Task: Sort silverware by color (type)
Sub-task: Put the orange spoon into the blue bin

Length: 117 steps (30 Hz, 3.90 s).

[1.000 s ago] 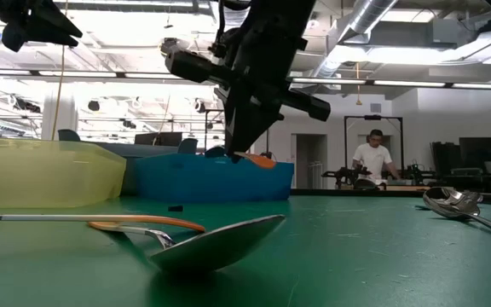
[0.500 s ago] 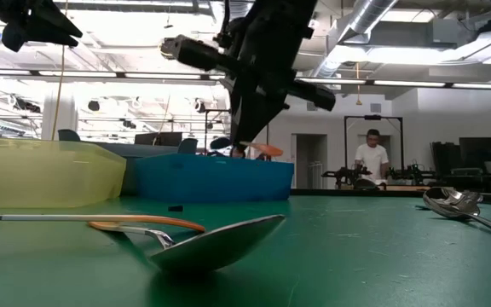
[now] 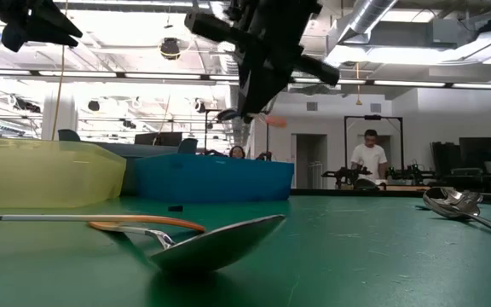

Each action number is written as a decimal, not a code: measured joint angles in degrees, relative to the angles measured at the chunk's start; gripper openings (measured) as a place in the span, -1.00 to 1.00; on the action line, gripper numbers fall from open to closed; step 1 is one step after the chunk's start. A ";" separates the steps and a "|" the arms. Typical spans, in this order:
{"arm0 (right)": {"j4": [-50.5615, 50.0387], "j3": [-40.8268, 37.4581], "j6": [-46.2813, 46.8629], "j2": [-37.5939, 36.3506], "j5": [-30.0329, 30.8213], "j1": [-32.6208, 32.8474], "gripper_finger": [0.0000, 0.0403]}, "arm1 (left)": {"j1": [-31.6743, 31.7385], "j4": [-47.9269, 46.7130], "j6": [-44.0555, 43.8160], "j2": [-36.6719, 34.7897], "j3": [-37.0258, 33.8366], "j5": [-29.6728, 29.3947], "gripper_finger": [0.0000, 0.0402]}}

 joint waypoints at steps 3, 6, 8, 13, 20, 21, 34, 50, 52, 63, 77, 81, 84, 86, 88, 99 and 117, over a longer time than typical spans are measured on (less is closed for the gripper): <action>0.21 0.11 -0.14 -0.50 0.73 0.02 -0.95 | 0.01 0.02 -0.11 0.00 0.00 0.00 -0.39; 0.15 0.00 -1.25 -1.17 1.40 0.02 -0.95 | 0.01 0.04 -0.47 0.00 0.00 0.00 -0.39; 1.17 0.06 -1.55 -1.48 1.91 0.02 -0.95 | 0.00 0.07 -0.57 0.00 0.00 0.02 -0.39; 2.42 0.55 -4.17 -1.44 2.11 0.02 -0.95 | 0.01 0.09 -0.98 0.00 0.00 0.02 -0.39; 2.62 3.60 -8.39 -1.42 3.76 0.02 -0.95 | -0.02 0.11 -1.01 0.00 0.00 -0.42 -0.39; 2.70 4.12 -8.87 -1.42 4.22 0.02 -0.95 | -0.01 0.11 -1.01 0.00 0.00 -0.66 -0.39; 2.19 5.51 -10.67 -1.35 4.79 -0.14 -0.95 | 0.01 0.86 -1.26 0.00 0.00 -0.80 -0.39; 3.03 5.51 -13.54 -1.33 4.81 -1.67 -0.95 | -0.02 1.05 -1.40 0.00 0.00 -2.26 -0.39; 3.30 5.55 -14.54 -1.33 4.81 -2.06 -0.95 | -0.01 1.04 -1.40 0.00 0.00 -2.27 -0.39; 13.51 8.36 -31.35 -1.22 4.78 -5.48 -0.95 | 0.00 1.01 -1.22 0.00 0.00 -2.25 -0.39; 17.93 8.66 -64.45 -1.22 5.95 -10.55 -0.95 | 0.00 1.01 -1.22 0.00 0.00 -3.08 -0.39; 16.32 8.63 -67.35 -1.22 5.37 -11.49 -0.95 | 0.01 1.01 -1.21 0.00 0.00 -3.11 -0.39; 14.68 8.63 -72.94 -1.22 5.37 -11.55 -0.95 | -0.01 1.01 -1.20 0.00 0.00 -3.30 -0.39; 14.18 8.61 -75.96 -0.96 5.30 -11.62 -0.95 | 0.00 1.03 -1.46 0.00 0.00 -3.89 -0.39; 13.96 8.61 -77.72 -0.79 4.91 -11.72 -0.95 | 0.01 1.00 -1.73 0.01 0.00 -4.02 -0.39; 11.56 8.55 -82.82 -0.74 4.34 -12.83 -0.95 | 0.01 1.02 -1.75 0.00 0.00 -5.25 -0.39; 8.80 8.55 -86.41 -0.74 -5.04 -16.65 -0.95 | 0.01 1.01 0.03 0.01 0.00 -5.62 -0.39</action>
